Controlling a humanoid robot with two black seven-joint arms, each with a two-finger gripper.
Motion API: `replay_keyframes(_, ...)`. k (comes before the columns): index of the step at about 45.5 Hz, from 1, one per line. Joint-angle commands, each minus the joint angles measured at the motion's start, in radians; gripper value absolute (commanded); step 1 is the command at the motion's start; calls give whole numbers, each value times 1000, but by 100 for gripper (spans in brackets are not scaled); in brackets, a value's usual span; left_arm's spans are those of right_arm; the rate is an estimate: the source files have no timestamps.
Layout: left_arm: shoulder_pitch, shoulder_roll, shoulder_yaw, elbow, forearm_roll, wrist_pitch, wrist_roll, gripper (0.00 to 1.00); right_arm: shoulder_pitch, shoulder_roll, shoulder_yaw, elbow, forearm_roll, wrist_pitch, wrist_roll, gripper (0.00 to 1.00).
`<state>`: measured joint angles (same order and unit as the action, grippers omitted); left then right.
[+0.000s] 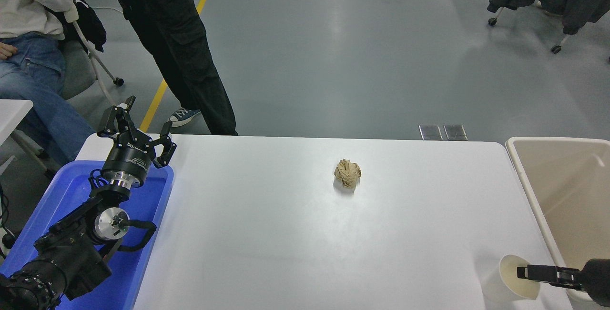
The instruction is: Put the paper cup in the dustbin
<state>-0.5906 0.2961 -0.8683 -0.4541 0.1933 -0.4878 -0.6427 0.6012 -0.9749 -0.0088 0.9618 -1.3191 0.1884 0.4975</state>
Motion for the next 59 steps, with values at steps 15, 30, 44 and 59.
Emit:
replay_keyframes(15,0,0,0,0,0,0,1,100,-3,10,-23,-21,4,-4,52,24)
replay_keyframes(30,0,0,0,0,0,0,0,100,19,-13,-60,18,6,0,72,0)
replay_keyframes(44,0,0,0,0,0,0,0,100,95,-142,-56,146,20,32,72,0)
replay_keyframes(59,2,0,-1,-1,0,0,0,100,331,-459,-39,416,41,209,65,0)
